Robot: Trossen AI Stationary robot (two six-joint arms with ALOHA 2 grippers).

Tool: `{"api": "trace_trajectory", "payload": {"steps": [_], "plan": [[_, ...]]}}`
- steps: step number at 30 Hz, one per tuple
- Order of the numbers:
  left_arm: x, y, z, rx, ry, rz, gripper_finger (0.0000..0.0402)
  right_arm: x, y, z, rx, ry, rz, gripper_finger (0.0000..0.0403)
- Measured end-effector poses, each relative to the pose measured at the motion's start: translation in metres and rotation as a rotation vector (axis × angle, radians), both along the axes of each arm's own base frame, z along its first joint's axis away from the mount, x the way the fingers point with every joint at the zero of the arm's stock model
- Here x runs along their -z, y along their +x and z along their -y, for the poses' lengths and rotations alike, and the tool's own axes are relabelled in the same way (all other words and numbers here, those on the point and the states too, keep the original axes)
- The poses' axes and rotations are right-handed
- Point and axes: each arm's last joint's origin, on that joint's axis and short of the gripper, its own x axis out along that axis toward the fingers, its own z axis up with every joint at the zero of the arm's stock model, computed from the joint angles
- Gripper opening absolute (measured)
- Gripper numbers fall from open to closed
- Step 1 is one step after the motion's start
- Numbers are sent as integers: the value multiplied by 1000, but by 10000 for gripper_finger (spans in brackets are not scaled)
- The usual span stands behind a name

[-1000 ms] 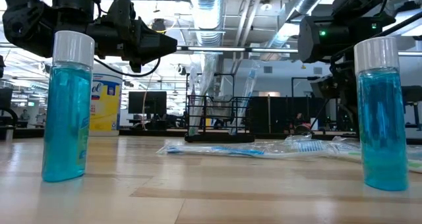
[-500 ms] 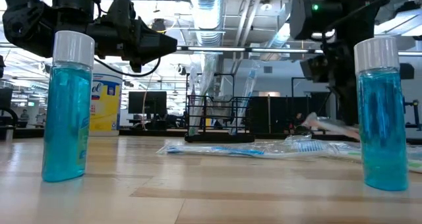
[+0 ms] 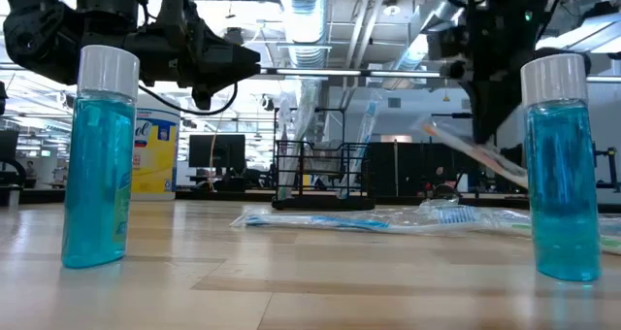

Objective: Pick & Place toothbrushing station
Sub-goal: Put the orange toothbrush into the black mesh organizer

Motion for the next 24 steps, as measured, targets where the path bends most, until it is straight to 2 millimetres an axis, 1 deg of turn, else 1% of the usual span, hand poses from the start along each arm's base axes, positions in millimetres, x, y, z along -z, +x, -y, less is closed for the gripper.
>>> {"api": "trace_trajectory", "payload": {"steps": [4, 10, 14, 17, 20, 24], "plan": [[0, 0, 1, 38, -63, 10, 104, -15, 6, -7, -29, -52, 63, 0], [-1, 0, 1, 51, -203, 36, 104, -37, 14, -18, -77, -184, 173, 0], [-1, 0, 1, 57, -279, 46, 104, -48, 20, -25, -123, -246, 244, 0], [-1, 0, -1, 54, -337, 55, 104, -55, 26, -30, -158, -290, 316, 0], [-1, 0, -5, 48, -442, 73, 104, -59, 32, -35, -208, -323, 384, 0], [-1, 0, -8, 115, -556, 73, 104, -66, 40, -40, -257, -360, 461, 0]]}}
